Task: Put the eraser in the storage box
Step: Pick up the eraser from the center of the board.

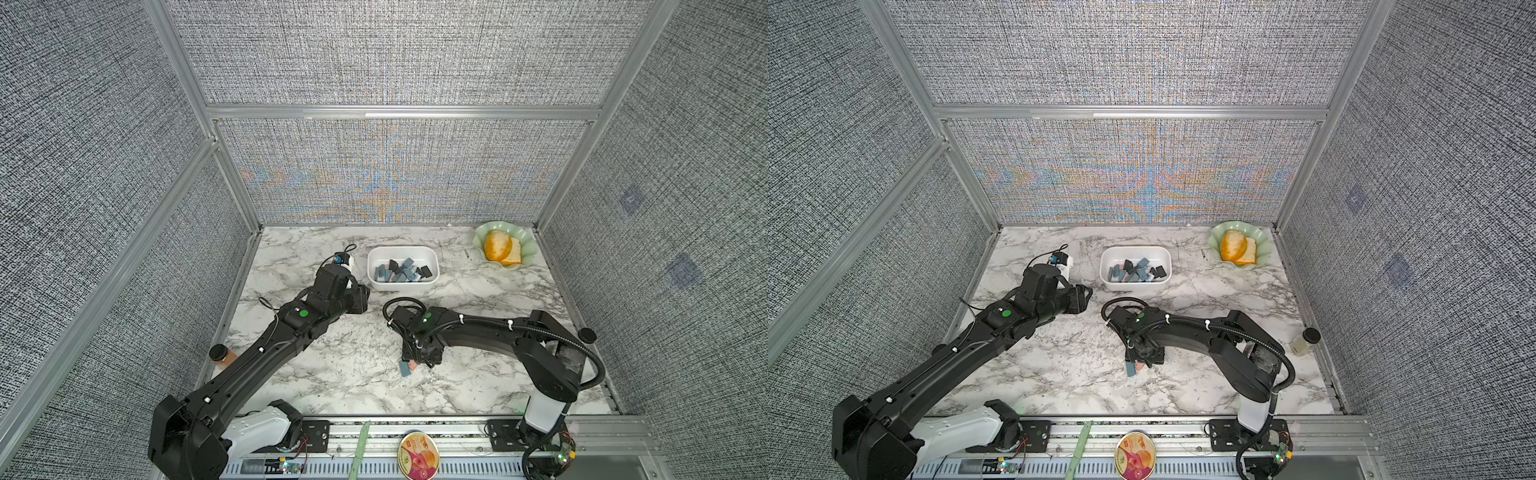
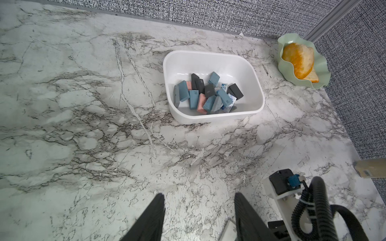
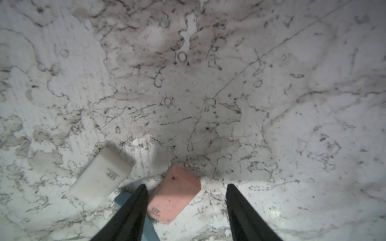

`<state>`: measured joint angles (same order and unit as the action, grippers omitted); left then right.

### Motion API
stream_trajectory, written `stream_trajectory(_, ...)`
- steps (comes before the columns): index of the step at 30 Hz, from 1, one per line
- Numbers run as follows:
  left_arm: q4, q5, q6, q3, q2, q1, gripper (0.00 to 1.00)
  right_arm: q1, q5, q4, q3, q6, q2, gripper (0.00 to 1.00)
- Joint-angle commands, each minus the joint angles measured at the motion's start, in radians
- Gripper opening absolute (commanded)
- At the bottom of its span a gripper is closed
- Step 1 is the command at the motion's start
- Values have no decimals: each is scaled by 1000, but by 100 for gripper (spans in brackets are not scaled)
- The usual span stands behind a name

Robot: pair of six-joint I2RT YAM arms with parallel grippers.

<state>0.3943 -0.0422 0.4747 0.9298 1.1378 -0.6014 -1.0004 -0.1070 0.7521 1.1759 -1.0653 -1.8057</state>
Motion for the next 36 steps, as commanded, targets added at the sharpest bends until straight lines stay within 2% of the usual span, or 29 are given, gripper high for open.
stream_trajectory(1, -19, -5, -16, -8, -16, 0, 56, -10, -5, 67, 33, -66, -27, 63)
stream_trajectory(16, -57, -37, -17, -82, -136, 0, 56, -18, 58, 21, 44, -144, -93, 63)
stream_trajectory(18, -79, -43, -16, -102, -157, 0, 56, -20, 59, 16, 37, -149, -91, 59)
stream_trajectory(22, -112, -64, -27, -137, -200, -1, 56, -20, 67, 6, 30, -152, -93, 41)
stream_trajectory(28, -130, -75, -41, -164, -243, 0, 56, -20, 71, 15, 47, -138, -106, 35)
stream_trajectory(36, -126, -74, -39, -169, -247, 1, 57, -19, 39, 53, 82, -101, -116, 33)
